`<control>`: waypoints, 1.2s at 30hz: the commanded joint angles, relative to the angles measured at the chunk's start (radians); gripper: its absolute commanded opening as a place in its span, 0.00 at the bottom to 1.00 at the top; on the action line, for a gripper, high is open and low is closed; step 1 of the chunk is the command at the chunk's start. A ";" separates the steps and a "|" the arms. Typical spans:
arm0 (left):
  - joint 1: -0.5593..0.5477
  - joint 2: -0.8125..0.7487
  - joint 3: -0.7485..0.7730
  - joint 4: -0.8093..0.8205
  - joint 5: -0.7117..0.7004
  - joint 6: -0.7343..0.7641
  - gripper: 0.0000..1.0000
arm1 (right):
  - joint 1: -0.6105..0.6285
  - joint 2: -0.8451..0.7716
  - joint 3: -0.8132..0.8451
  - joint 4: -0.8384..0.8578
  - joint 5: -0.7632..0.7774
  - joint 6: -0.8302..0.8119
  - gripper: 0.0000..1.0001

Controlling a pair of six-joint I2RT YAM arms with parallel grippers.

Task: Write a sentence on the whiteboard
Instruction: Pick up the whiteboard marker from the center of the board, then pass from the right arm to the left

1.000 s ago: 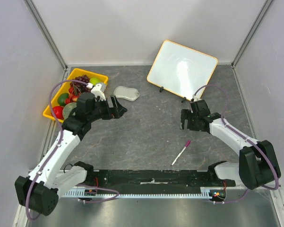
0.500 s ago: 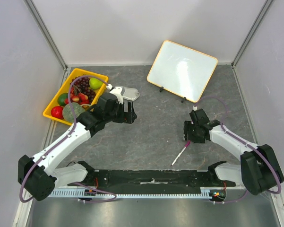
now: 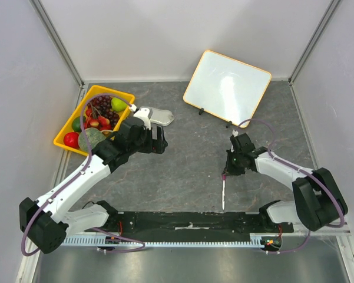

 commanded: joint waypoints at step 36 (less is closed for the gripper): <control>-0.275 0.426 0.054 0.712 0.686 -0.064 0.76 | 0.012 -0.390 0.304 0.177 0.005 0.177 0.00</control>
